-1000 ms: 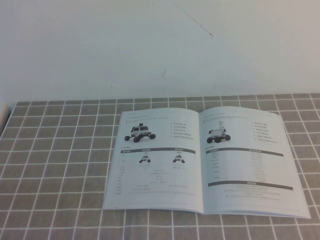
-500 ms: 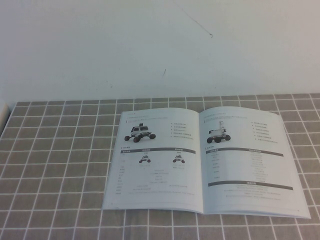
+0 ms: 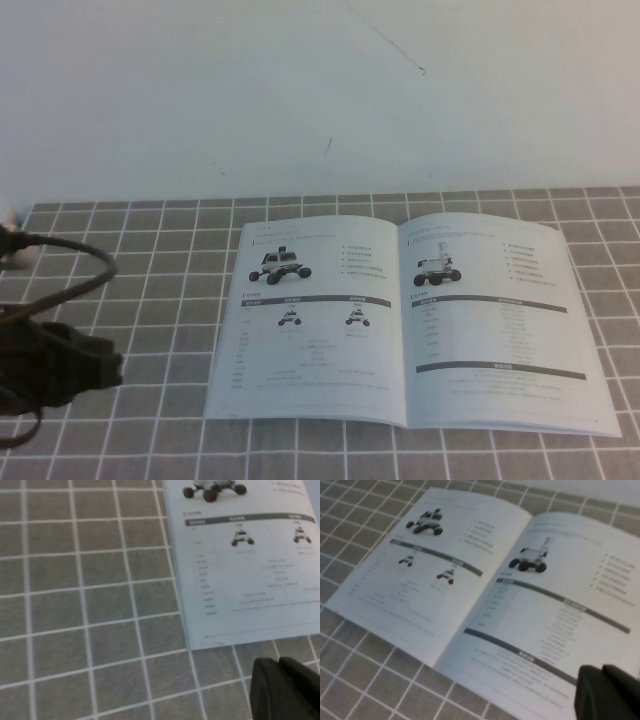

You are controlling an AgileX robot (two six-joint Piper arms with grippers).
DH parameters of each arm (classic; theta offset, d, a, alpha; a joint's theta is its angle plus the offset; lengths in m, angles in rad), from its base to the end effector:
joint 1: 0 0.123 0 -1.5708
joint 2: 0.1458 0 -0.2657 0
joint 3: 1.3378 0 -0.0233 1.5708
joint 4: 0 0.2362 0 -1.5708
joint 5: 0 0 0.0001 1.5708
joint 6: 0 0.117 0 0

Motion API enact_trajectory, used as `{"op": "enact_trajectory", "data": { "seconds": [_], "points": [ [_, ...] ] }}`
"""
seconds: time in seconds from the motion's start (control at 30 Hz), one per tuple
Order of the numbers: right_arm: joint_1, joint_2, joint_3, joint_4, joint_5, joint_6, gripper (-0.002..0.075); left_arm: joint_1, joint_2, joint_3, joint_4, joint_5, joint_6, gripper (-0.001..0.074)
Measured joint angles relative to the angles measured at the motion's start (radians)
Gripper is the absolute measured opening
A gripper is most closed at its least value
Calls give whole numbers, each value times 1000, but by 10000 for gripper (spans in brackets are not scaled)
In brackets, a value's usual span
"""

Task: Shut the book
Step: 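Close the open booklet and leave it lying on the table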

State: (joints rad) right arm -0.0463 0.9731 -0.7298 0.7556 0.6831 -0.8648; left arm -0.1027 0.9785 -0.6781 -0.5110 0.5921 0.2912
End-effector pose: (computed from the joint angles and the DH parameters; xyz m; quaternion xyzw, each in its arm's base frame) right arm 0.2043 0.0413 0.2811 -0.1767 0.8695 0.1409 0.4392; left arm 0.1995 -0.0527 0.2592 0.0365 0.9079 -0.1742 0.3794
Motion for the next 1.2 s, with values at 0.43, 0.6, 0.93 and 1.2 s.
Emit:
{"op": "enact_trajectory", "data": {
  "seconds": [0.43, 0.6, 0.93, 1.2],
  "points": [
    [170, 490, -19, 48, -225, -119, -3, 0, 356, -8, -781, 17, 617, -4],
    [173, 639, -88, -4, -249, -122, -3, 0, 444, -8, -942, -40, 725, -4],
    [173, 878, -157, -19, -275, -107, -3, 0, 571, -53, -993, -244, 799, -4],
    [173, 892, -168, -21, -266, -103, -3, -6, 736, -167, -984, -216, 798, -4]
  ]
}}
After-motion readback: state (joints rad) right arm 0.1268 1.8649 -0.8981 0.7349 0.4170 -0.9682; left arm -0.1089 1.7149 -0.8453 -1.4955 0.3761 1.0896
